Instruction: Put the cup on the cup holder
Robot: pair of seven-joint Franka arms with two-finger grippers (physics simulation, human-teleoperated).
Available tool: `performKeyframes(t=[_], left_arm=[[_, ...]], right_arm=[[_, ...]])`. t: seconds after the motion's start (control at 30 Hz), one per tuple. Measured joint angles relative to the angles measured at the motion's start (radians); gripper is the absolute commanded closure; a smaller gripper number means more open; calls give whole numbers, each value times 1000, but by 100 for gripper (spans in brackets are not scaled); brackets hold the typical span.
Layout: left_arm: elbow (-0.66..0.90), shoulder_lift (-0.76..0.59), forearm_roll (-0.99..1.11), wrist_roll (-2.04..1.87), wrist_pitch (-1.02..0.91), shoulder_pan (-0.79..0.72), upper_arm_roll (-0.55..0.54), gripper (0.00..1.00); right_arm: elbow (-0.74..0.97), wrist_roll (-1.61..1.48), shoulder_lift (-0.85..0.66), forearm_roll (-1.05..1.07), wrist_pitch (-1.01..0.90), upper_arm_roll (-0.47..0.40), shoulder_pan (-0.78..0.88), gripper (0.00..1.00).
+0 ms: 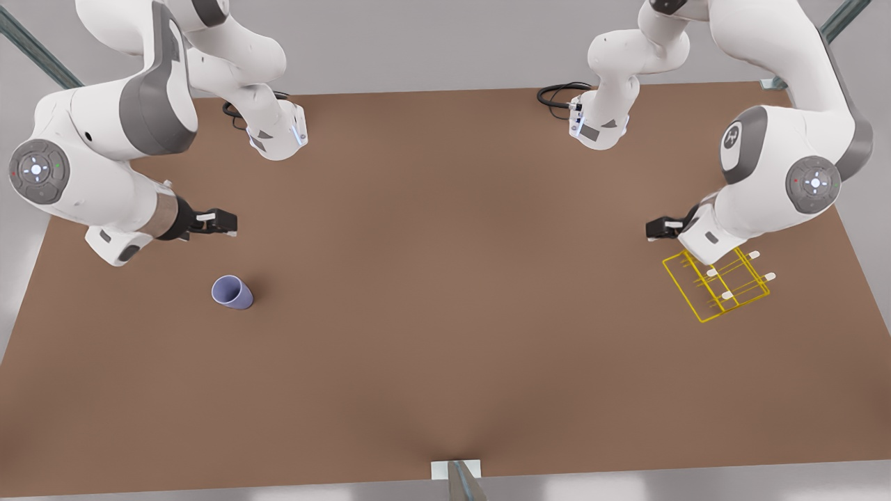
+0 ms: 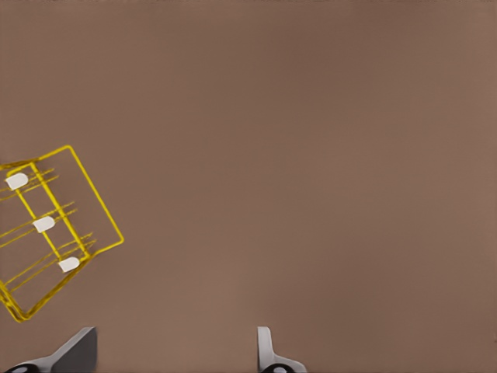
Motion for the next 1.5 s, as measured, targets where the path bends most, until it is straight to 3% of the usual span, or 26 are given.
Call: performKeyframes(t=[0.07, 0.23, 0.67, 0.93, 1.5], left_arm=[[0, 4, -1, -4, 9, 1, 1, 0], [1, 7, -1, -11, 27, 2, 15, 0], [0, 7, 2, -23, 41, 3, 24, 0], [0, 7, 2, -27, 41, 2, 24, 0], [3, 10, 3, -35, 40, 9, 49, 0]], right_arm=[[-24, -1, 8, -5, 21, 0, 1, 0], [-134, -2, 187, -39, 153, 0, -5, 0], [-612, -100, 149, -72, 694, -28, -79, 0], [-682, -168, 148, -73, 813, -47, -74, 0], [-714, -239, 191, -75, 854, -57, -66, 0]])
